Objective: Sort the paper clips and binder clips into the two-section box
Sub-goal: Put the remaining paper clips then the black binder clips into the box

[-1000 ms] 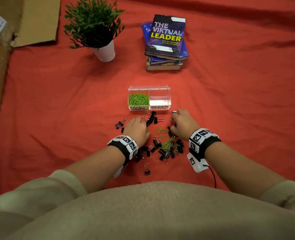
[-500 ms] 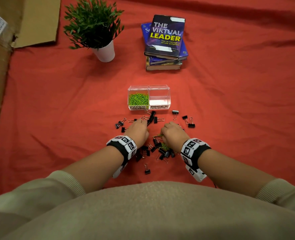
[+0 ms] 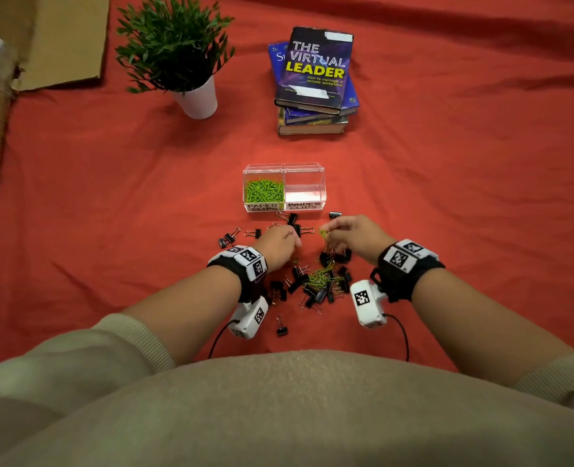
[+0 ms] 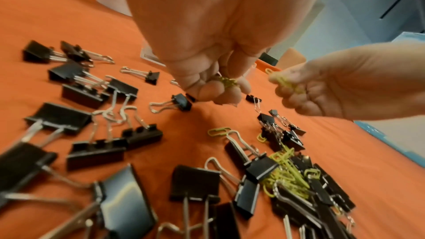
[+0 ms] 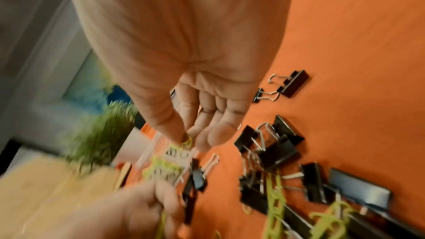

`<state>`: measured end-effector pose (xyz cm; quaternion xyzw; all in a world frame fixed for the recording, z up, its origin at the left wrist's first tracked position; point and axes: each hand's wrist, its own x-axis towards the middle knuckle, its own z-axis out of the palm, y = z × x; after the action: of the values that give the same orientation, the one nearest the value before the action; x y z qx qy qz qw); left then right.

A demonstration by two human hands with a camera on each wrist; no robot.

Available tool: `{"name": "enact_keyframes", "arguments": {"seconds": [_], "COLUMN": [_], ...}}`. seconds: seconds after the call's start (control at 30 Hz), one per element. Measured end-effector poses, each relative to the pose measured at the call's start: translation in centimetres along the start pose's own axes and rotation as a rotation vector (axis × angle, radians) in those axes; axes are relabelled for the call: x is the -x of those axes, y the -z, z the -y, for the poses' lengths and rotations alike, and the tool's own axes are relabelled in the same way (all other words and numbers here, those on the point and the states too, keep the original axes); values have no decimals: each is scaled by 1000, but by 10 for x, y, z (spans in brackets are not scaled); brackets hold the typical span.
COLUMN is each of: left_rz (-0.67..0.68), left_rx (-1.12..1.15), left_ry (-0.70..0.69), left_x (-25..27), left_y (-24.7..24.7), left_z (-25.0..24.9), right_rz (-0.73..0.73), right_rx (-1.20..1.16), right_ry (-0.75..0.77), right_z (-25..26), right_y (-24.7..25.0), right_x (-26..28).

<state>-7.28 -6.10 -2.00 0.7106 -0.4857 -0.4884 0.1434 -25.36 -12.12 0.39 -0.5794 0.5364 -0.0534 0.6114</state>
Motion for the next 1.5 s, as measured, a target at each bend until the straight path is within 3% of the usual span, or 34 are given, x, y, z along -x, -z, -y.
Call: {"name": "enact_keyframes", "arguments": {"seconds": [0.13,0.3,0.4,0.5,0.6,0.7,0.93,1.07,1.17,1.27,1.33,1.5], "left_rz": [-22,59,64,102,111,93,-74,-82,-43,-30,-33,31], "left_rx": [-280,-535,-611,-678,-688,-695,-232,-20,79,195,157,-348], "left_ry": [-37,-93,-135,-121,-97,-85,-86,-34,-8,37,19,-144], "left_x": [-1,-1,-1,-1,-1,0,4,-3,-12,-18,-21,-22], "left_y": [-7,-8,-9,-11,-13,-14,-4,-1,-3,-11,-19,-37], "left_z": [-4,9,11,9,8,6,3,-7,-12,-20,-25,-23], "right_rz": [48,110,45,-79,-38,31,-14,-103,-42,10,24,94], "right_rx": [-399,-562,-417,87,501,741,642,333,-29,-162,-101,488], "right_ry": [-74,-120,-150,-54,114,200,148,73,-23,-91,-107,55], "right_z": [-2,-5,-7,-14,-20,-21,-19,-15,-11,-9,-11,-28], "right_y": [11,7,1,0,-3,-8,-13,3,18,25,21,3], "right_x": [3,8,3,-2,-3,-4,-11,-14,-12,-6,-1,2]}}
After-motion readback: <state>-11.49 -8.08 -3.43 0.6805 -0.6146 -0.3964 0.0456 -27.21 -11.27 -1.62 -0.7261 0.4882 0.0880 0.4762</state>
